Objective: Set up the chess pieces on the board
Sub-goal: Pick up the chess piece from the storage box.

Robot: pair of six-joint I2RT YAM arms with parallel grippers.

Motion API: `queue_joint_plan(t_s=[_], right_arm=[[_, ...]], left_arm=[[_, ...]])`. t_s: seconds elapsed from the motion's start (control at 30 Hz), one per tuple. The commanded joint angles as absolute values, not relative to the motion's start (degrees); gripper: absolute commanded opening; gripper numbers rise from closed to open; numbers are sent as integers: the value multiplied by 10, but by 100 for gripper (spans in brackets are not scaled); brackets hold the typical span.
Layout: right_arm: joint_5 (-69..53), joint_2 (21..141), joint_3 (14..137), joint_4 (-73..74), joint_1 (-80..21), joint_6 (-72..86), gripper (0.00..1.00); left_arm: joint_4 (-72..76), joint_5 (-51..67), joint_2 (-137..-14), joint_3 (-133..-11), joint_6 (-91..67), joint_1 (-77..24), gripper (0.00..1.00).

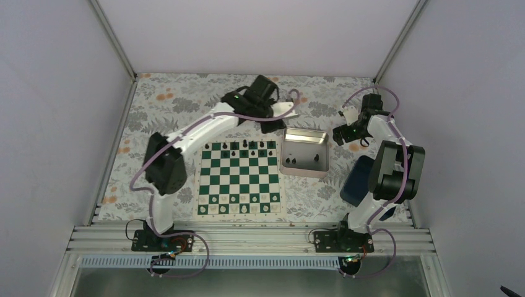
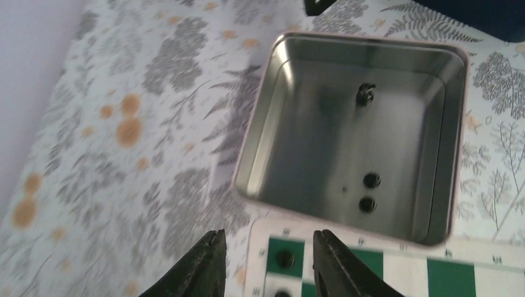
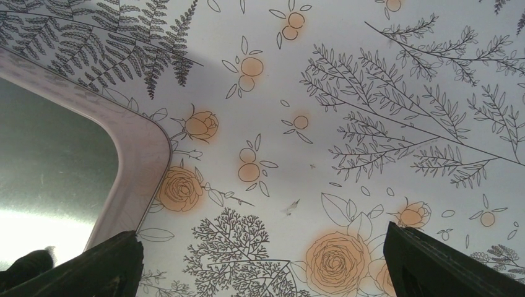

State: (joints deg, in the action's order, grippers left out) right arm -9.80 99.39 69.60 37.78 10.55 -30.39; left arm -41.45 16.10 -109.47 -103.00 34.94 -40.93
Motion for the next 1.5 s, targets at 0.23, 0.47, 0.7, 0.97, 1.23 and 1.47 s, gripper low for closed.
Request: queue_joint_plan(t_s=[0.23,0.47,0.7,0.97,1.23,1.47], right_arm=[[-106,995,695,381,103,-311,100],[-110,999,688,380,104,-317,100],[-115,1009,688,385,100,-321,100],[-115,1007,687,386,100,-321,100],[-116,1009,686,386,100,-321,100],[-116,1009,685,386,99,-323,100]], left_arm=[[-491,238,-1323,-1227,348,-500,37],[-545,239,-1366,-1246,380,-508,35],[-566,231,-1369,-1230,400,-508,33],[-572,216,-1389,-1246,405,-508,33],[-549,189,-1397,-1239,398,-507,33],[-544,184,-1406,-1250,396,-507,33]])
